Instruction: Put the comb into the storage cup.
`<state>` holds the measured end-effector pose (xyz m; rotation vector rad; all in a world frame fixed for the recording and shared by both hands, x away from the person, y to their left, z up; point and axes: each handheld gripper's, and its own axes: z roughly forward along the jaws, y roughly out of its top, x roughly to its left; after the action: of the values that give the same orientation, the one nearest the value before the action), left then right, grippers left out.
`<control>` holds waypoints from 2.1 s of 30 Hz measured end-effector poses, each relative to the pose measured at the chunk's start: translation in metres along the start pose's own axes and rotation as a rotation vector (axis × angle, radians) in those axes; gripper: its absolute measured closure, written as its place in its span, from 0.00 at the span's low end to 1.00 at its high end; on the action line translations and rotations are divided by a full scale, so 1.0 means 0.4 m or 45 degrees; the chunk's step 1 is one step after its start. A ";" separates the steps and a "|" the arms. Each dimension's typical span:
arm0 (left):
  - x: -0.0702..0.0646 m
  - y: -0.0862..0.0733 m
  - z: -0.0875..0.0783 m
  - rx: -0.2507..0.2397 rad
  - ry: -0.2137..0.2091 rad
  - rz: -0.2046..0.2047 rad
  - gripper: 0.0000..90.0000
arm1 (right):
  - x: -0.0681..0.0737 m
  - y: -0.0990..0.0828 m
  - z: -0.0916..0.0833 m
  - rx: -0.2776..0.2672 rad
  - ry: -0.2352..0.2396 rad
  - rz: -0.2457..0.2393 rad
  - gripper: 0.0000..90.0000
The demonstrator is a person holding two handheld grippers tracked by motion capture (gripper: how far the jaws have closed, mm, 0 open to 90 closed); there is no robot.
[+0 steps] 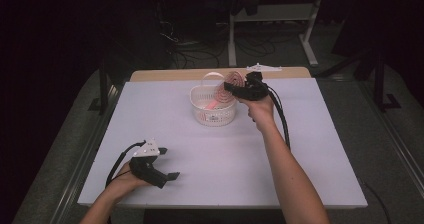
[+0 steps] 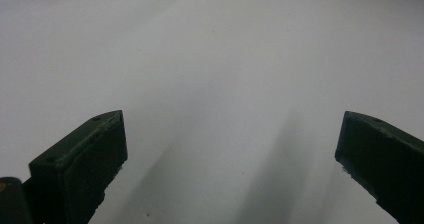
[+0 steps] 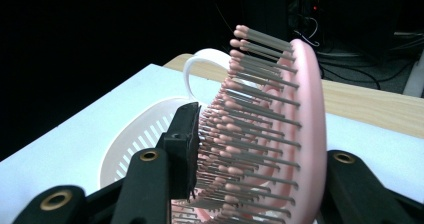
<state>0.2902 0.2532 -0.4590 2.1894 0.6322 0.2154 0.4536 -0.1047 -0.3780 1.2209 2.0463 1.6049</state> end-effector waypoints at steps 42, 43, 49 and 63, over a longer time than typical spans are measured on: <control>0.006 0.002 -0.001 0.002 -0.002 0.006 0.00 | -0.020 -0.027 -0.046 0.097 -0.067 -0.046 0.19; 0.007 0.002 -0.002 0.000 -0.002 0.005 0.00 | -0.017 -0.027 -0.048 0.106 -0.062 -0.053 0.18; 0.013 0.003 -0.006 -0.010 0.007 0.001 0.00 | -0.005 -0.028 -0.058 0.122 -0.065 -0.081 0.16; 0.027 0.000 -0.016 -0.031 0.018 -0.008 0.00 | -0.001 -0.057 -0.092 0.137 -0.088 -0.110 0.08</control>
<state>0.2974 0.2629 -0.4554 2.1642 0.6407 0.2339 0.4197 -0.1304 -0.3855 1.1885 2.1357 1.4114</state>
